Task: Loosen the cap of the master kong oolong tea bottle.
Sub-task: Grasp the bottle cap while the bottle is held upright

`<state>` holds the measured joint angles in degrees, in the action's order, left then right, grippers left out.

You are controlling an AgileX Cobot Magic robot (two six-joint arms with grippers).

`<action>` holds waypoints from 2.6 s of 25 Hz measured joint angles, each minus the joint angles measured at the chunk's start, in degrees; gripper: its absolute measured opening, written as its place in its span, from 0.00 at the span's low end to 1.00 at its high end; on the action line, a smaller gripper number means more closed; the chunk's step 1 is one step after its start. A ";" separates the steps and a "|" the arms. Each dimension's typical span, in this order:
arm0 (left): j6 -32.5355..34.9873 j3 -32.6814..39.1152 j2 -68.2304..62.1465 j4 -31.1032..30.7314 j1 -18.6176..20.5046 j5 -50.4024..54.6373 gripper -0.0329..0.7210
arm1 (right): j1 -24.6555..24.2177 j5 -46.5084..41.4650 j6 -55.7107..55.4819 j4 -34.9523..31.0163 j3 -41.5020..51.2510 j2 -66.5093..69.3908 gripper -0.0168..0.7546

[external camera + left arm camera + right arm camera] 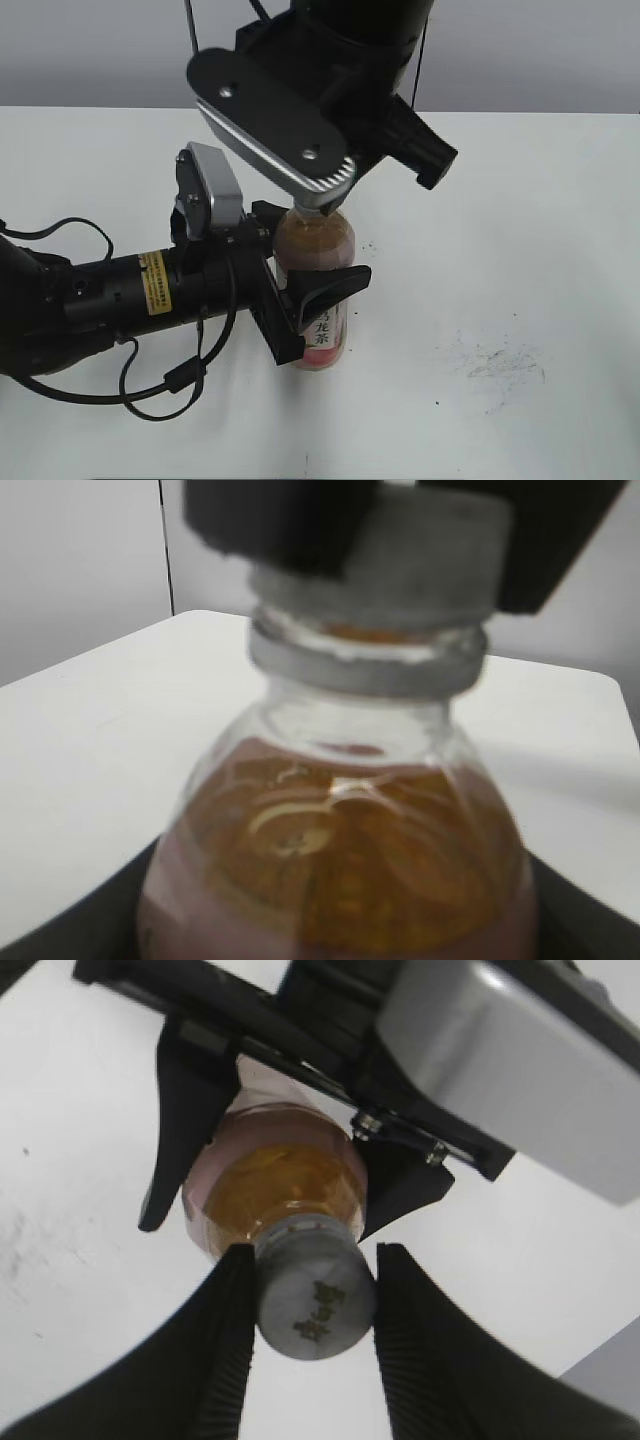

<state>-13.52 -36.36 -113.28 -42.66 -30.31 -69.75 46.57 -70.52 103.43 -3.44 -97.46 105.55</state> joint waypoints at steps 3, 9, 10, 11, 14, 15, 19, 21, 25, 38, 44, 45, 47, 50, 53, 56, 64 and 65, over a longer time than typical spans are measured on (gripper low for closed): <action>0.00 0.00 0.00 0.00 0.00 0.00 0.63 | 0.00 0.00 14.06 -0.04 0.00 0.00 0.37; 0.00 0.00 0.00 0.06 0.00 0.00 0.63 | 0.00 0.10 25.23 -0.11 0.00 0.00 0.37; 0.00 0.00 0.00 0.06 0.00 0.00 0.63 | 0.00 0.10 24.36 -0.14 0.00 0.00 0.37; 0.00 0.00 0.00 0.06 0.00 0.00 0.63 | 0.00 0.05 22.61 -0.33 0.00 0.00 0.37; 0.00 0.00 0.00 -0.05 0.00 0.00 0.63 | -0.18 0.01 13.36 -1.13 0.00 -0.17 0.41; 0.00 0.00 0.00 0.01 0.00 0.00 0.63 | -0.18 0.07 9.45 -1.67 0.00 -0.23 0.43; -0.04 0.00 0.00 0.01 0.00 0.00 0.63 | -0.12 0.39 -12.61 -3.69 0.00 -0.54 0.60; -0.04 0.00 0.00 0.01 0.00 0.00 0.63 | -0.12 0.39 -25.81 -3.77 0.00 -0.54 0.69; -0.04 0.00 0.00 0.01 0.00 0.00 0.63 | -0.12 0.39 -56.05 -3.46 0.00 -0.54 0.74; -0.11 0.00 0.00 0.28 0.00 0.00 0.63 | -0.12 0.39 -107.83 -0.29 0.00 -0.58 0.59; -0.13 0.00 0.00 0.28 0.00 0.00 0.63 | -0.01 0.27 -107.94 0.21 0.00 -0.58 0.37; -0.13 0.00 0.00 0.28 0.00 0.00 0.63 | -0.01 0.25 -106.88 0.26 0.00 -0.58 0.37; -0.13 0.00 0.00 0.28 0.00 0.00 0.63 | -0.01 0.25 -104.02 0.26 0.00 -0.58 0.37; -0.13 0.00 0.00 0.28 0.00 0.00 0.63 | -0.01 0.25 -96.99 0.26 0.00 -0.58 0.37; -0.13 0.00 0.00 0.28 0.00 0.00 0.63 | -0.01 0.25 -85.87 0.21 0.00 -0.60 0.37; -0.13 0.00 0.00 0.24 0.00 0.00 0.63 | -0.01 0.25 -73.90 0.21 0.00 -0.65 0.37; -0.19 0.00 0.00 0.30 0.00 0.00 0.63 | -0.01 0.25 -37.70 0.05 0.00 -0.83 0.36; -0.36 0.00 0.00 0.60 0.00 0.06 0.63 | -0.01 0.36 -32.48 -0.03 -0.02 -0.90 0.30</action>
<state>-13.87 -36.36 -113.28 -42.06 -30.31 -69.69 46.56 -70.15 70.95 -3.47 -97.48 104.65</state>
